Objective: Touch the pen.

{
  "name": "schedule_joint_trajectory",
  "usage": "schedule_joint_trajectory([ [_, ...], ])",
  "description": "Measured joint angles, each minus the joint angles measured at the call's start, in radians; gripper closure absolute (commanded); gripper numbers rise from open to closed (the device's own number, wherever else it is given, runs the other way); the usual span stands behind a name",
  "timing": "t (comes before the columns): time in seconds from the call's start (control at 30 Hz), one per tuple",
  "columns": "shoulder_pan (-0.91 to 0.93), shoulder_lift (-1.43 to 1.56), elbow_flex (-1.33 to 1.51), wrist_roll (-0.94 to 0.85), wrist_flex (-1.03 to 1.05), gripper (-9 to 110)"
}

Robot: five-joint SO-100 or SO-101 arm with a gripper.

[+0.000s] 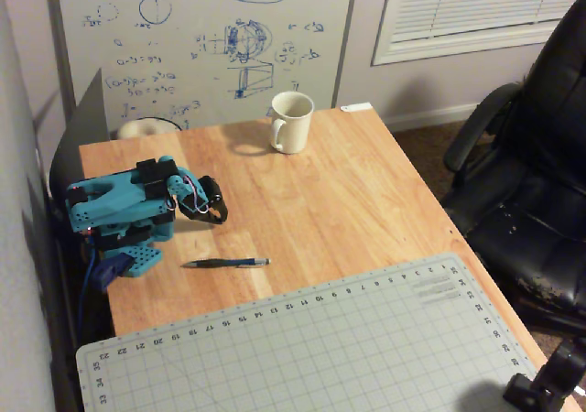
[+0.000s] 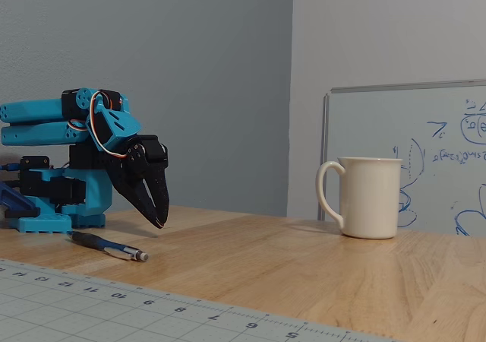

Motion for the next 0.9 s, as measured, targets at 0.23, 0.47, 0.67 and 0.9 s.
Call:
schedule_joint_trajectory([
  [0.23,0.0,0.0,0.0,0.0,0.0,101],
  [0.47,0.0,0.0,0.0,0.0,0.0,101],
  [0.67,0.0,0.081,-0.012,0.0,0.002,101],
  [0.9,0.009,0.067,-0.14,0.0,0.002,101],
])
